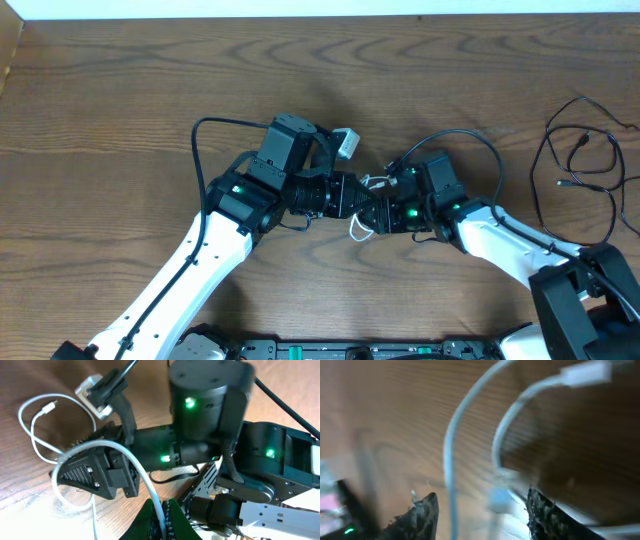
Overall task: Untangle cables
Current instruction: 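Bring both grippers to the white cable and grasp it, then pull the grippers apart, stretching the white cable straight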
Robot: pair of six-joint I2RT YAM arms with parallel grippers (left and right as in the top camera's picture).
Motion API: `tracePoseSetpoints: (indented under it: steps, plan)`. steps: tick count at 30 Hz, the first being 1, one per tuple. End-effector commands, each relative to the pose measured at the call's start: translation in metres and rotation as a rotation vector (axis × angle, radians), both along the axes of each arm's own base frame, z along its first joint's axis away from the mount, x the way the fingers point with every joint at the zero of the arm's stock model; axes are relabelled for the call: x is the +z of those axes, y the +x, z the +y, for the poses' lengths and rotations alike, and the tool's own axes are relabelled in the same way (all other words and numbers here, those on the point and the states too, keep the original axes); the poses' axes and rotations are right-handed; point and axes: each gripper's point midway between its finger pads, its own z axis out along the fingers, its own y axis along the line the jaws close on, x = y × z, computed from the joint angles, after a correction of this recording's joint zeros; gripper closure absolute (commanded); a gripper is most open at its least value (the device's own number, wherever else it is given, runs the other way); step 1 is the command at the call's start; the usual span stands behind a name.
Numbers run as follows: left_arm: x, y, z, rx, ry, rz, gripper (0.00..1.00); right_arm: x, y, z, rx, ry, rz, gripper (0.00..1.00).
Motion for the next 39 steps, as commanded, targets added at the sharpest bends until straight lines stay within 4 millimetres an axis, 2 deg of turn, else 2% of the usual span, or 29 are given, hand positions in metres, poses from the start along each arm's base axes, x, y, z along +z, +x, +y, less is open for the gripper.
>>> tracePoseSetpoints:
  steps: [1,3,6,9,19,27,33,39]
  plan:
    - [0.012,0.003,0.001,-0.035,-0.025,-0.064,0.93,-0.021,0.007,-0.031,-0.087,-0.197,-0.030,0.49]
    - [0.012,0.007,0.006,-0.016,-0.022,-0.060,0.92,-0.028,0.008,-0.046,-0.122,-0.277,-0.031,0.49]
    - [0.010,0.017,0.022,0.039,-0.010,-0.041,0.92,-0.029,0.011,-0.051,-0.139,-0.293,-0.034,0.44]
    - [0.008,0.025,0.044,0.090,0.010,-0.041,0.92,-0.029,0.013,-0.055,-0.153,-0.294,-0.032,0.44]
    - [0.007,0.055,0.142,0.379,0.053,-0.003,0.92,-0.030,0.016,-0.063,-0.172,-0.327,-0.042,0.47]
    - [0.002,0.068,0.216,0.624,0.059,0.054,0.92,-0.031,0.016,-0.064,-0.173,-0.332,-0.041,0.48]
    - [0.002,0.072,0.255,0.751,0.056,0.060,0.92,-0.031,0.016,-0.064,-0.175,-0.335,-0.042,0.48]
    - [0.001,0.071,0.284,0.846,0.053,0.066,0.92,-0.031,0.016,-0.064,-0.175,-0.335,-0.042,0.48]
